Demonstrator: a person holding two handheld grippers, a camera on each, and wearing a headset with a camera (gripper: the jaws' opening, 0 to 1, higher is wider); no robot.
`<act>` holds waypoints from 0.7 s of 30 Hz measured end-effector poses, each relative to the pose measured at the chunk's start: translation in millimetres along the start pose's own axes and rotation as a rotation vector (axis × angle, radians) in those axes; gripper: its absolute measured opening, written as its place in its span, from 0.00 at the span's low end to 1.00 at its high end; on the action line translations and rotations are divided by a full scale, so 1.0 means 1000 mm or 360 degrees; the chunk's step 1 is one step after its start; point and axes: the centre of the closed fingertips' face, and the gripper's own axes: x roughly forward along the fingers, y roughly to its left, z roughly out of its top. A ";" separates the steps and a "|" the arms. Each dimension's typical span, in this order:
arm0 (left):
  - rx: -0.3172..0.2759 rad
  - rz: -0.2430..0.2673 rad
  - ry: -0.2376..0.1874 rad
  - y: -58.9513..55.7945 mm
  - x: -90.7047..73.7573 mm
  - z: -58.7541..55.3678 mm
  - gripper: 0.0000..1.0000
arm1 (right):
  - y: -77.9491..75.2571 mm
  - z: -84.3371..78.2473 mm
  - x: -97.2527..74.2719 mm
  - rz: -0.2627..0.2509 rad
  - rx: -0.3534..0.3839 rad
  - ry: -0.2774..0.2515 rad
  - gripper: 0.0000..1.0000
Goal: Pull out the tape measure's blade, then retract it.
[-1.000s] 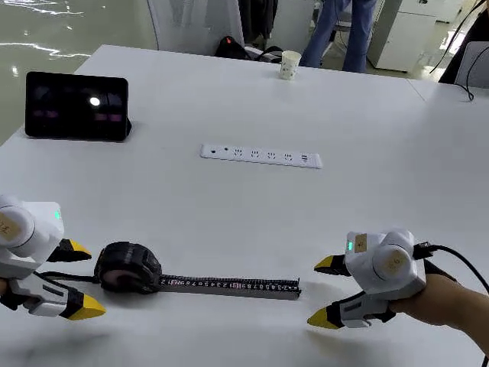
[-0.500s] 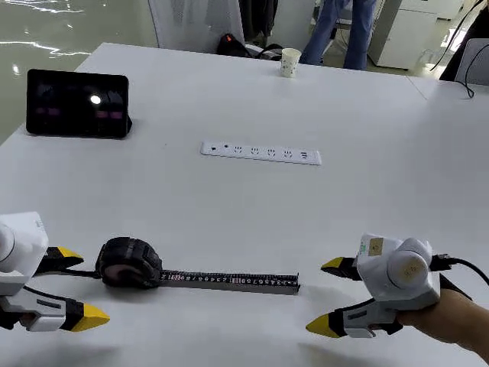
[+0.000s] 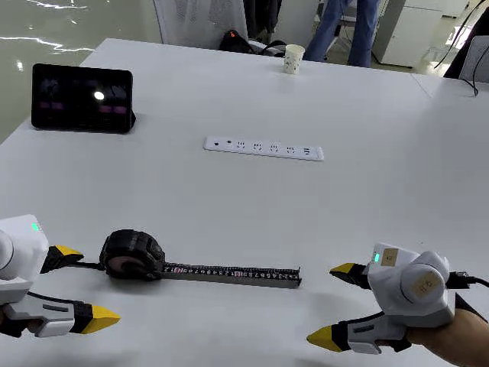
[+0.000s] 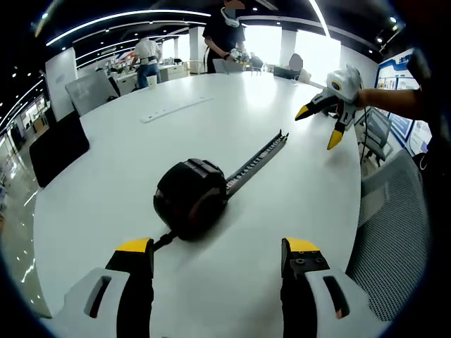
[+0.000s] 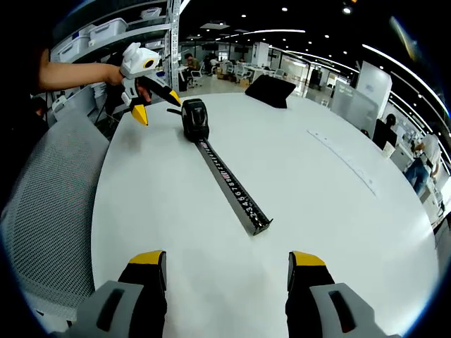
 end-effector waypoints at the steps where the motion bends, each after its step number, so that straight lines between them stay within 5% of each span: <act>1: -0.0004 0.0008 -0.0013 -0.002 -0.001 0.000 0.71 | 0.002 0.000 0.000 -0.0011 0.0015 -0.0009 0.72; 21: -0.0184 0.0120 -0.0199 -0.030 -0.009 0.004 0.79 | 0.025 0.015 -0.002 -0.0145 0.0227 -0.0170 0.89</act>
